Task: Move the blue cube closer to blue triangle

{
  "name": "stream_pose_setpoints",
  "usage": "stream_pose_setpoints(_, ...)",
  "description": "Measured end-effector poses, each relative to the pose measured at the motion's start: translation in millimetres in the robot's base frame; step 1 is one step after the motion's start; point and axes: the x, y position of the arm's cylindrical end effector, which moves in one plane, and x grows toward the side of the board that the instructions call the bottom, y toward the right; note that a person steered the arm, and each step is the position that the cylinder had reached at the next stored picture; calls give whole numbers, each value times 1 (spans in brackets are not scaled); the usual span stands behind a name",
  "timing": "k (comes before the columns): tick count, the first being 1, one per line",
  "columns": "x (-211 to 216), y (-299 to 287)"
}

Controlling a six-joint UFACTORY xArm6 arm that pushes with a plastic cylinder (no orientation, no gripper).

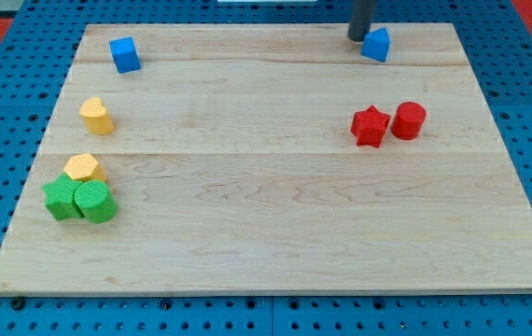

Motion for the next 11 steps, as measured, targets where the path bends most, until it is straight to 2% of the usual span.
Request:
stream_pose_setpoints(1,40,-23)
stream_pose_setpoints(2,46,48)
stream_pose_setpoints(3,24,64)
stream_pose_setpoints(4,56,55)
stream_pose_setpoints(6,64,-206)
stream_pose_setpoints(7,64,-256)
stream_pose_setpoints(9,75,-263)
stream_pose_setpoints(11,74,-329)
